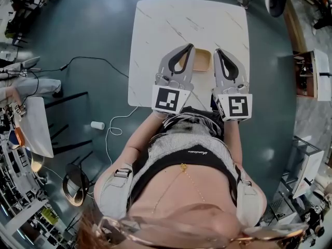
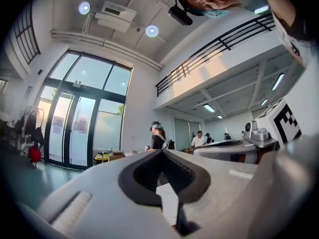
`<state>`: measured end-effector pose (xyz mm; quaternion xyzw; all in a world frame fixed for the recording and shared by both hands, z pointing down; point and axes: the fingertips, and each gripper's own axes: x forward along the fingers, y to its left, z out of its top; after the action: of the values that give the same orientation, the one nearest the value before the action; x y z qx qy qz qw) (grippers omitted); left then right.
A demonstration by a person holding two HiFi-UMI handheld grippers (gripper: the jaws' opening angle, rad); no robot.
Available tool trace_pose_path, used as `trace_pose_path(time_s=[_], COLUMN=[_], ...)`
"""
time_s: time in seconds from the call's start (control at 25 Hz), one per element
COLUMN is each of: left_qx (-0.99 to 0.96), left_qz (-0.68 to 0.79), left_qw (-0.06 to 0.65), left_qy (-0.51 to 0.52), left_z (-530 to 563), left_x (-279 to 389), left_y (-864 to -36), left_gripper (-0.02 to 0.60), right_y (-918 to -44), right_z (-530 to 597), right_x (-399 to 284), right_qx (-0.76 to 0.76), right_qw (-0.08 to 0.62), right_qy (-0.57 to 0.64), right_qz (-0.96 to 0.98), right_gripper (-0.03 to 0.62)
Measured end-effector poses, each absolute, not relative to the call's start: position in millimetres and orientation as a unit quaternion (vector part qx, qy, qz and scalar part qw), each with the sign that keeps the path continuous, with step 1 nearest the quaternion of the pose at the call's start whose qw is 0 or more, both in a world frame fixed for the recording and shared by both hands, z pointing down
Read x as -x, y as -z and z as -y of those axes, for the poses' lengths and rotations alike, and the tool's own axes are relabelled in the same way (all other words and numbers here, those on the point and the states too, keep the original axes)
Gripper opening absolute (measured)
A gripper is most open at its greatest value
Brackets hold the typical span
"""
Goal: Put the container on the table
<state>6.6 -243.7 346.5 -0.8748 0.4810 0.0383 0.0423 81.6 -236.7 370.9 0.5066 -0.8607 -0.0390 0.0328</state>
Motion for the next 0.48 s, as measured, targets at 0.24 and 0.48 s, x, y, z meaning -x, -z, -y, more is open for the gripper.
trace_pose_path(time_s=[0.24,0.48], left_qx=[0.876,0.878], left_qz=[-0.479,-0.476], left_qw=[0.045,0.039], left_qy=[-0.036,-0.036], left_z=[243.7,243.0], left_x=[-10.7,-15.1], left_y=[-350.6,-350.3], left_gripper=[0.0,0.0], right_y=[-376.1,-376.5], right_z=[240.0,238.9], right_x=[-81.7,-87.2], right_qx=[-0.512,-0.519], right_qw=[0.037,0.039], right_qy=[0.031,0.025], right_qz=[0.858,0.854], right_gripper=[0.026,0.026])
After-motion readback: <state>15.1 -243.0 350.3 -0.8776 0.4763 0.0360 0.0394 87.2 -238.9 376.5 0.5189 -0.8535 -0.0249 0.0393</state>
